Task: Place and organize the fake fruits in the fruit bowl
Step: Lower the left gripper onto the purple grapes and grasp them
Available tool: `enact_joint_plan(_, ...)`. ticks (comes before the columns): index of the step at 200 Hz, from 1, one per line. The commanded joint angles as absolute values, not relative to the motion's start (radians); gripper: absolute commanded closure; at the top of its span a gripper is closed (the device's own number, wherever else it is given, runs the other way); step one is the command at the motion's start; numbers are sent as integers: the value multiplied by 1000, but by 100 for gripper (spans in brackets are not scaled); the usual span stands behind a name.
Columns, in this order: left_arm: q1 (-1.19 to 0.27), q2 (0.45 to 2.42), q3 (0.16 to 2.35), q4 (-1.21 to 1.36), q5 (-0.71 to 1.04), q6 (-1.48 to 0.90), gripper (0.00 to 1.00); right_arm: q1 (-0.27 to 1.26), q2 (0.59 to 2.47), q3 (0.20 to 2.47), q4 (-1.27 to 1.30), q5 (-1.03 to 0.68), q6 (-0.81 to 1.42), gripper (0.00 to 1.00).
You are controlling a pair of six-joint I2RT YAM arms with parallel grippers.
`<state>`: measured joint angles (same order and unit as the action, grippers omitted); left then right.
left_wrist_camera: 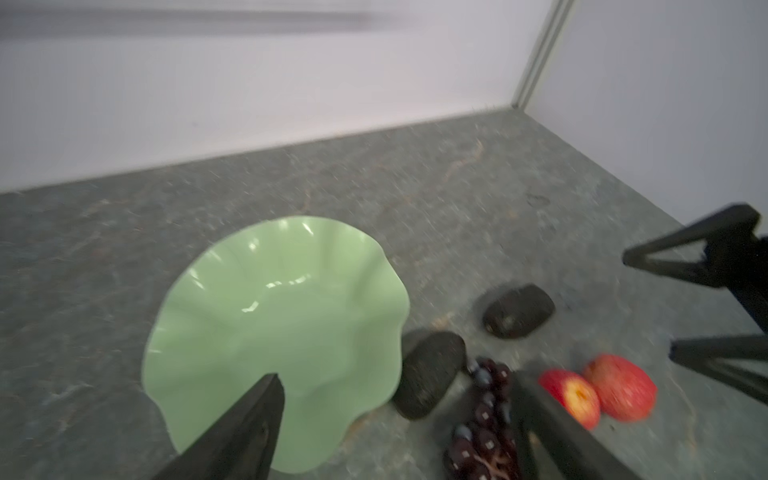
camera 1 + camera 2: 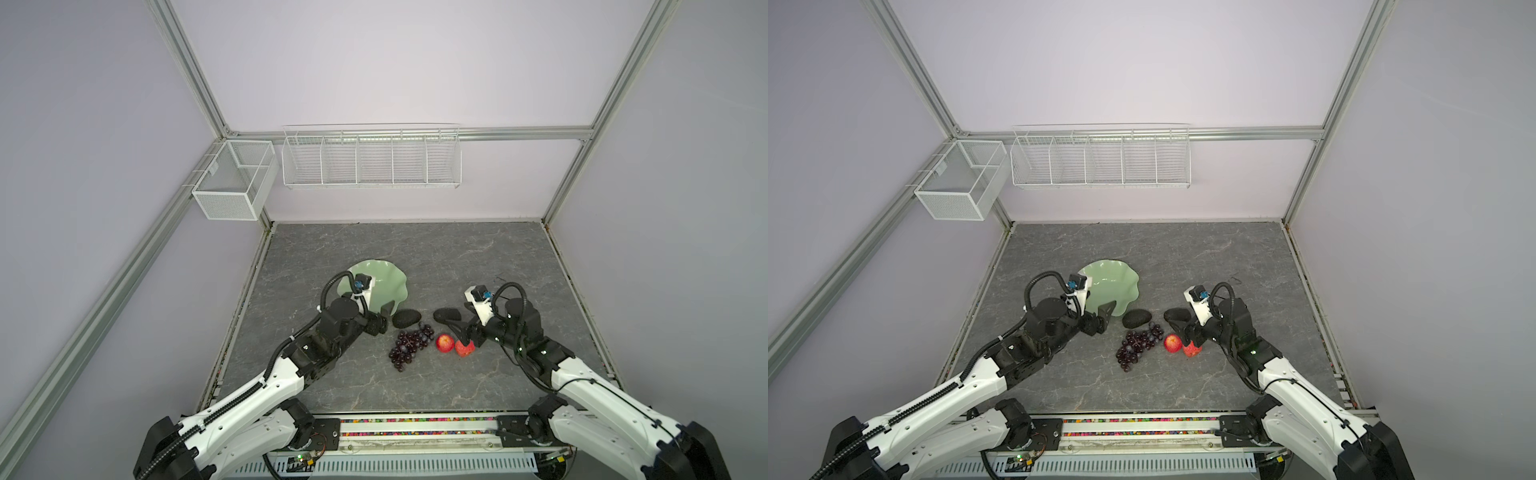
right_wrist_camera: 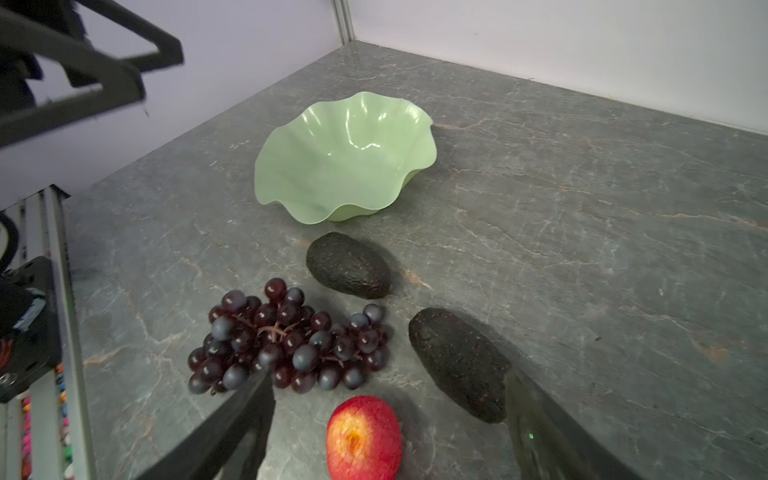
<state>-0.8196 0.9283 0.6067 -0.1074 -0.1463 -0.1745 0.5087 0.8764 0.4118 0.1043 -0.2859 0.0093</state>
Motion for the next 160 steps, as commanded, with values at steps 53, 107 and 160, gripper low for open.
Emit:
enact_joint_plan(53, -852, 1071, 569, -204, 202, -189, 11, 518, 794, 378, 156, -473, -32, 12)
enact_joint_plan(107, -906, 1208, 585, -129, 121, -215, 10, 520, 798, 381, 159, -482, -32, 12)
enact_joint_plan(160, -926, 1387, 628, -58, 73, -204, 14, 519, 789, 383, 150, -480, -32, 12)
